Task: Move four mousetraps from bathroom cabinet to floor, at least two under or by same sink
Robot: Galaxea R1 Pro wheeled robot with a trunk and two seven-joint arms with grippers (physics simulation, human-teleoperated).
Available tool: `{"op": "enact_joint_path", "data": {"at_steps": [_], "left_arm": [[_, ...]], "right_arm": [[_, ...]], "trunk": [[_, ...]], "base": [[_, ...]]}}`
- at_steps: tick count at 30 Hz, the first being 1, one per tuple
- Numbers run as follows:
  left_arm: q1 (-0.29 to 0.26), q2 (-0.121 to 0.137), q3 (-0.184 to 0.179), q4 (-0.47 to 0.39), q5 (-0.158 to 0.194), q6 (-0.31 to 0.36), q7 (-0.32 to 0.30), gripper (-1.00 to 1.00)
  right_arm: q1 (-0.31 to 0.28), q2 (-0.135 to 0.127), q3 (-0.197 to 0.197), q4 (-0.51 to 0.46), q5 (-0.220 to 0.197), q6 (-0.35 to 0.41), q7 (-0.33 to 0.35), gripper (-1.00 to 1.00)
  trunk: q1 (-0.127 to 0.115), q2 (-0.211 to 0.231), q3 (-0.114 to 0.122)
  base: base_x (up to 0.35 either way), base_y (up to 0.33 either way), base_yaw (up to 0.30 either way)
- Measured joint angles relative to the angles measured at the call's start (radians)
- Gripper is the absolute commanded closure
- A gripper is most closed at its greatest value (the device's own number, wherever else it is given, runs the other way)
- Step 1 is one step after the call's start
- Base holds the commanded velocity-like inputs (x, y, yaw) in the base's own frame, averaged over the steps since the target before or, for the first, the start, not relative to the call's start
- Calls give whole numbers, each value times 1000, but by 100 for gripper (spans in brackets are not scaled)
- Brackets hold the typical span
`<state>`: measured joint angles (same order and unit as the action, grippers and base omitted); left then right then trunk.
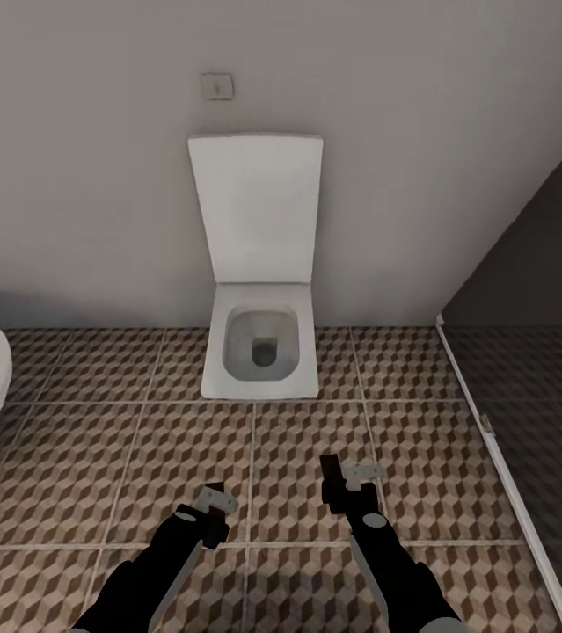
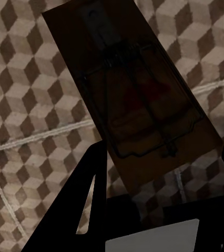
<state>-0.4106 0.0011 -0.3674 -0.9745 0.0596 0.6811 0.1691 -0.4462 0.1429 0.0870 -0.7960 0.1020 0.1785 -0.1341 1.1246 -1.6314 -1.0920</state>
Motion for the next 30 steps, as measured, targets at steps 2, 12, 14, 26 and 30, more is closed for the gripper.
{"op": "enact_joint_path", "data": {"at_steps": [2,12,14,26,30], "left_arm": [[0,0,0,0,0,0,0,100],[0,0,0,0,0,0,0,100],[0,0,0,0,0,0,0,100],[0,0,0,0,0,0,0,100],[0,0,0,0,0,0,0,100]], "right_arm": [[0,0,0,0,0,0,0,100],[0,0,0,0,0,0,0,100],[0,0,0,0,0,0,0,100],[0,0,0,0,0,-1,0,100],[0,0,0,0,0,-1,0,100]], "trunk": [[8,-14,-9],[46,-84,-56],[54,-98,-65],[100,-182,-121],[115,-210,-139]], "base": [[0,0,0],[0,0,0],[0,0,0],[0,0,0],[0,0,0]]}}
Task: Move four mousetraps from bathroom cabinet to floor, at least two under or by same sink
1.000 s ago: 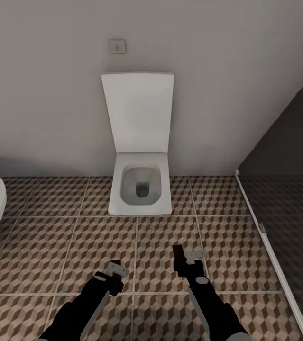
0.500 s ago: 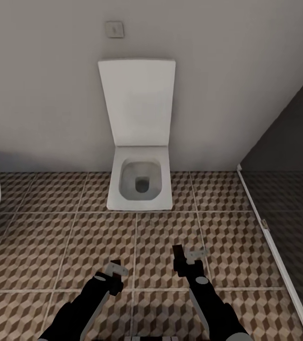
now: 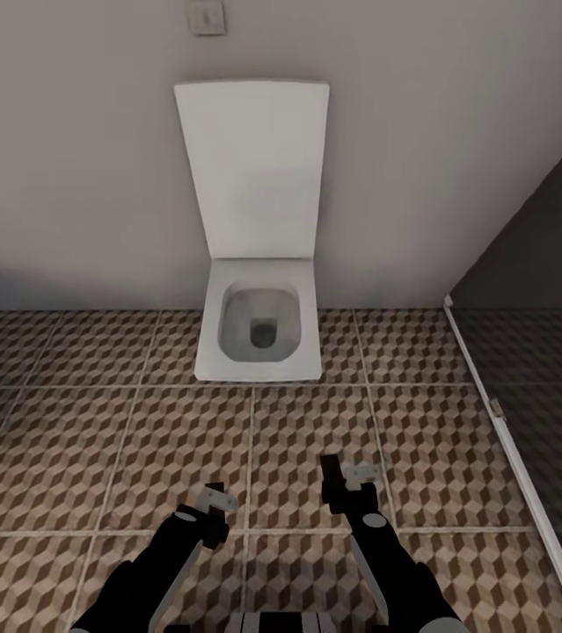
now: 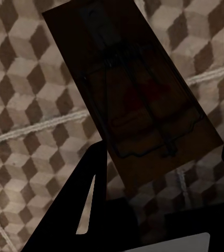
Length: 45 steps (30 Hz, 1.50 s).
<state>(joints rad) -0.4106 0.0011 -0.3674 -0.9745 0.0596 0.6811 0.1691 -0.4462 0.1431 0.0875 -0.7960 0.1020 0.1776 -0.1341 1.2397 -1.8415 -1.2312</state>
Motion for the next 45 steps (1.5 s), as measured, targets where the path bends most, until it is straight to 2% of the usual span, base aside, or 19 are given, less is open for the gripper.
{"op": "enact_joint_path", "data": {"at_steps": [5,13,32,45], "left_arm": [[0,0,0,-2,0,0,0,100],[0,-4,-3,-7,0,0,0,100],[0,-5,-3,-2,0,0,0,100],[0,-5,-2,-2,0,0,0,100]], "right_arm": [[0,0,0,0,0,0,0,100],[0,1,0,0,0,0,0,100],[0,-2,0,0,-1,-2,2,100],[0,1,1,0,-1,1,1,100]], "trunk": [[19,-35,-23],[19,-35,-34],[19,-35,-36],[19,-35,-36]], "base": [[0,0,0],[0,0,0],[12,6,0],[234,155,0]]}}
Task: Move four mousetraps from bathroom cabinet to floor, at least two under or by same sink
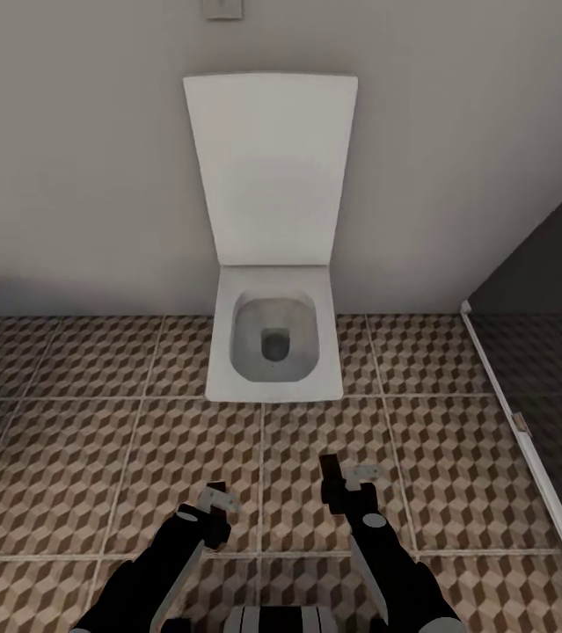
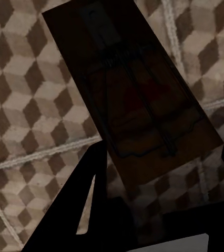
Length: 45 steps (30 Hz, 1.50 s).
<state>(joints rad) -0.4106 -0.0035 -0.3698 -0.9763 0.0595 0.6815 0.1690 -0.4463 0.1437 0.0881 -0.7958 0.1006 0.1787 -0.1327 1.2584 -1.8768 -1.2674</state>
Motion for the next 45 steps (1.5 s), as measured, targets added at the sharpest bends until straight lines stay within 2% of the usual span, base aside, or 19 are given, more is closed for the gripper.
{"op": "enact_joint_path", "data": {"at_steps": [18,45], "left_arm": [[0,-2,-1,1,1,0,0,100],[0,-3,-1,2,0,0,0,100]], "right_arm": [[0,1,4,0,0,2,0,100],[0,-2,4,0,0,-1,0,100]], "trunk": [[0,0,0],[104,-189,-85]], "base": [[57,35,0],[0,0,0]]}}
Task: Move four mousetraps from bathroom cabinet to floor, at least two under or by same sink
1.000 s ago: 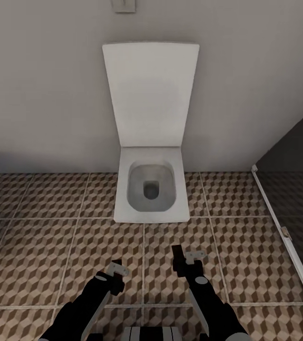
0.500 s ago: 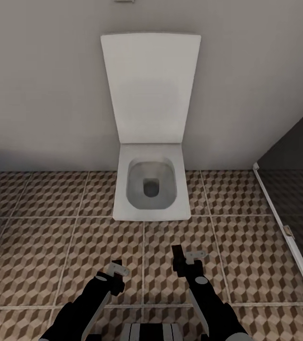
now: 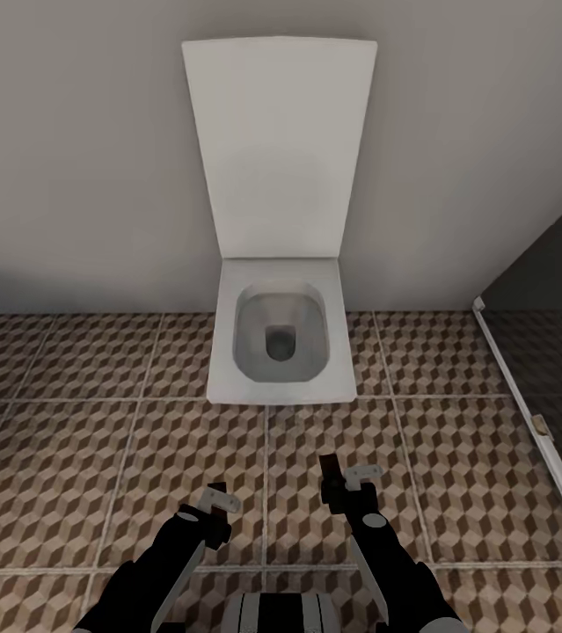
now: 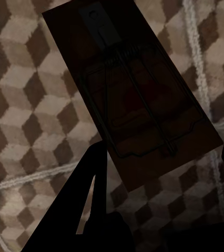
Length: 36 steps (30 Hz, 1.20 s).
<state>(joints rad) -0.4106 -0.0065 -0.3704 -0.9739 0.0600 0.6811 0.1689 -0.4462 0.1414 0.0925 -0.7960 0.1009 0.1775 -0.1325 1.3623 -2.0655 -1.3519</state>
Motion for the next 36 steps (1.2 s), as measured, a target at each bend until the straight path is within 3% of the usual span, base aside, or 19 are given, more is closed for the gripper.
{"op": "enact_joint_path", "data": {"at_steps": [36], "left_arm": [[0,-2,-1,3,0,0,0,100]], "right_arm": [[0,1,0,0,0,0,0,100]], "trunk": [[138,-252,-113]], "base": [[0,0,0]]}}
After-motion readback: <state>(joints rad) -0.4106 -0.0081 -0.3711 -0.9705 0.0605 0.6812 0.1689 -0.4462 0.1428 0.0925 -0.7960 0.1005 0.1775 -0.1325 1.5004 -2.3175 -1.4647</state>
